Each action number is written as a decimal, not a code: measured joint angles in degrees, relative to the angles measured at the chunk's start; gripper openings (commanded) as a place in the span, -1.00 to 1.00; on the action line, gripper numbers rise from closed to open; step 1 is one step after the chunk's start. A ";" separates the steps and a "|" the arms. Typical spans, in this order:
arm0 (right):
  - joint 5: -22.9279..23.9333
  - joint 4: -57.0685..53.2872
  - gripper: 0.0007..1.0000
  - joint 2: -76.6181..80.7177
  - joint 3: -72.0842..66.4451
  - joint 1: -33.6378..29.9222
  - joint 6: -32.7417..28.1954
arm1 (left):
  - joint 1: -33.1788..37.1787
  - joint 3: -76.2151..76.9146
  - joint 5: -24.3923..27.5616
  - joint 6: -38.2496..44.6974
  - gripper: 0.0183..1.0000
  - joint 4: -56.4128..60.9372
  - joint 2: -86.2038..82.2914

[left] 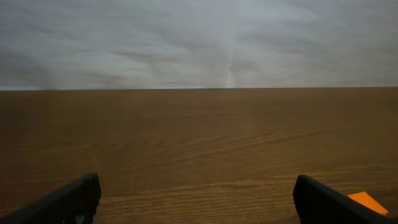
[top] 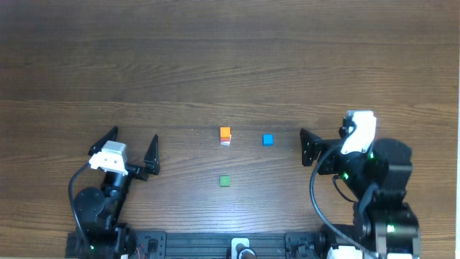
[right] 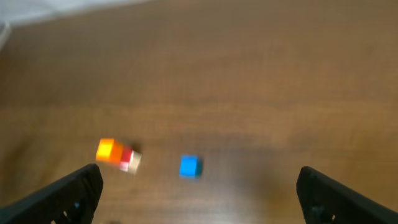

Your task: Stack Cubes

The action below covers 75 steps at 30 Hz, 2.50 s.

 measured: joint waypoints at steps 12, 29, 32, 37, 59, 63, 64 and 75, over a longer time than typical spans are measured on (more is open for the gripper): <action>-5.16 -2.16 0.99 16.09 4.52 18.29 5.38 | 0.00 0.00 0.00 0.00 1.00 0.00 0.00; 11.63 -2.36 0.99 36.63 9.16 52.26 29.64 | 0.00 0.00 -0.02 0.00 1.00 0.02 0.00; 14.08 -2.58 0.98 39.36 9.16 54.01 33.07 | 0.00 0.00 -0.02 0.00 1.00 0.00 0.00; 17.57 -2.14 0.99 44.15 9.20 55.63 38.21 | 0.00 0.00 0.00 0.00 1.00 0.02 0.00; 22.95 -0.68 0.97 58.05 11.34 60.52 48.94 | 0.00 0.00 -0.02 0.00 1.00 0.00 0.00; 23.15 -0.55 0.93 58.86 11.34 61.31 49.42 | 0.00 0.00 -0.02 0.00 1.00 0.02 0.00; 23.15 -0.55 0.92 59.01 11.34 61.46 49.46 | 0.00 0.00 -0.02 0.00 1.00 0.02 0.00; 23.21 0.50 0.82 60.54 11.39 61.94 50.07 | 0.00 0.00 -0.02 0.00 1.00 0.02 0.00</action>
